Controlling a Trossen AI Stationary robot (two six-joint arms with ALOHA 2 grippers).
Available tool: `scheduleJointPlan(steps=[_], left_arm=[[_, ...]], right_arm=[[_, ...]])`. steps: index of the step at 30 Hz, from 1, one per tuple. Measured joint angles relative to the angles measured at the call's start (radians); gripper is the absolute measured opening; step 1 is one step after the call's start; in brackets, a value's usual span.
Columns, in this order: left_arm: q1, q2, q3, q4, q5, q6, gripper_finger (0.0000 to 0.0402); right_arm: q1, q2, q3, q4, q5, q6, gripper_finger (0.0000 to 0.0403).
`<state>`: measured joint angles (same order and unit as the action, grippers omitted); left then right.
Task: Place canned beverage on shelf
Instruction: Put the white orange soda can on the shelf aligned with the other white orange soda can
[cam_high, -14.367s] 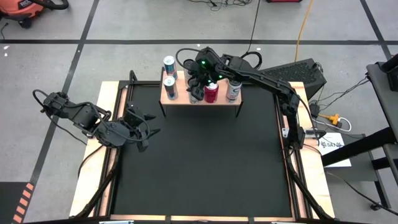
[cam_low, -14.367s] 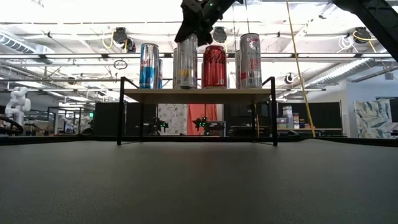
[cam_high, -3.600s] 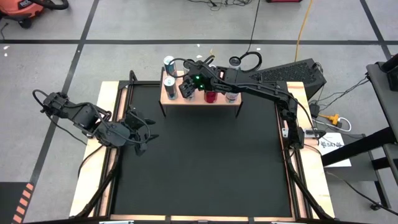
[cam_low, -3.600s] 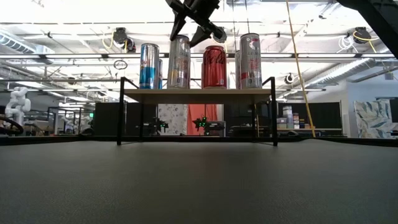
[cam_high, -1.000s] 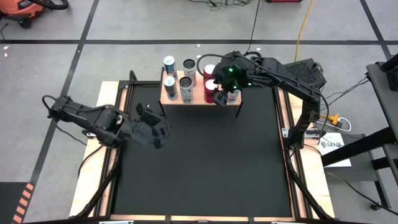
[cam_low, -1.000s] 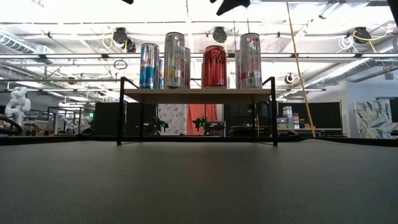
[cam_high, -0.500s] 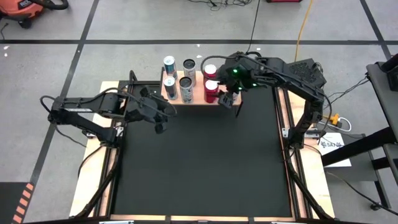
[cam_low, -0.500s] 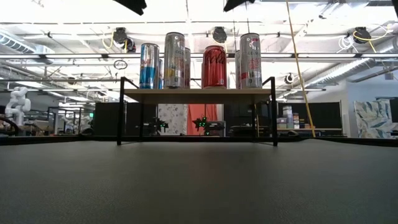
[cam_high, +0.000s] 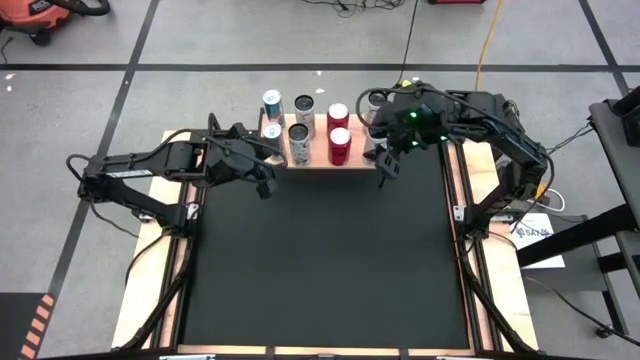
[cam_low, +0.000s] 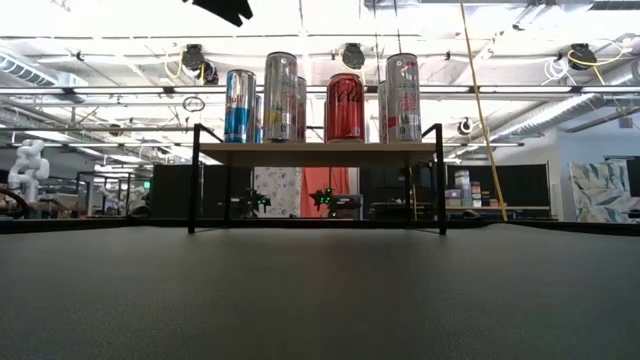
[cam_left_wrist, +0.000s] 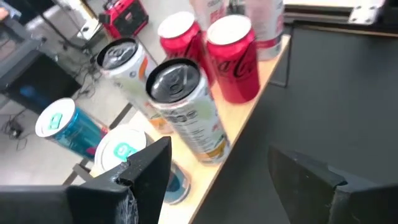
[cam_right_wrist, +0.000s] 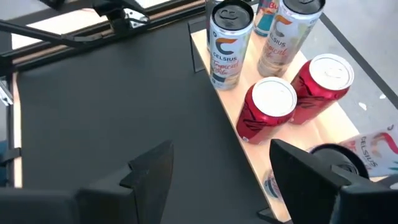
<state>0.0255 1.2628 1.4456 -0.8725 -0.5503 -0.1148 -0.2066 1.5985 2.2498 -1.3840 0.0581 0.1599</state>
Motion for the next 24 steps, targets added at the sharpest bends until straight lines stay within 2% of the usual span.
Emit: scheduleJointPlan(steps=[5,11,14,19,24], left_arm=[[0.049,0.028,0.0,0.004,0.027,-0.035,0.0269],[0.065,0.06,0.0,0.002,0.031,0.021,0.027],[0.064,0.06,0.0,0.007,0.065,0.019,0.027],[0.064,0.06,0.0,0.036,0.11,0.019,0.027],[0.064,0.06,0.0,0.026,0.165,0.018,0.027]], right_arm=[[0.0,-0.018,0.0,-0.01,0.0,0.012,0.0247],[-0.001,-0.023,0.0,-0.024,-0.001,0.01,0.0247],[-0.001,-0.024,0.0,-0.081,-0.001,0.021,0.0247],[-0.001,-0.024,-0.003,-0.188,0.075,0.07,0.0247],[0.028,-0.036,-0.005,-0.187,-0.002,0.114,0.0247]])
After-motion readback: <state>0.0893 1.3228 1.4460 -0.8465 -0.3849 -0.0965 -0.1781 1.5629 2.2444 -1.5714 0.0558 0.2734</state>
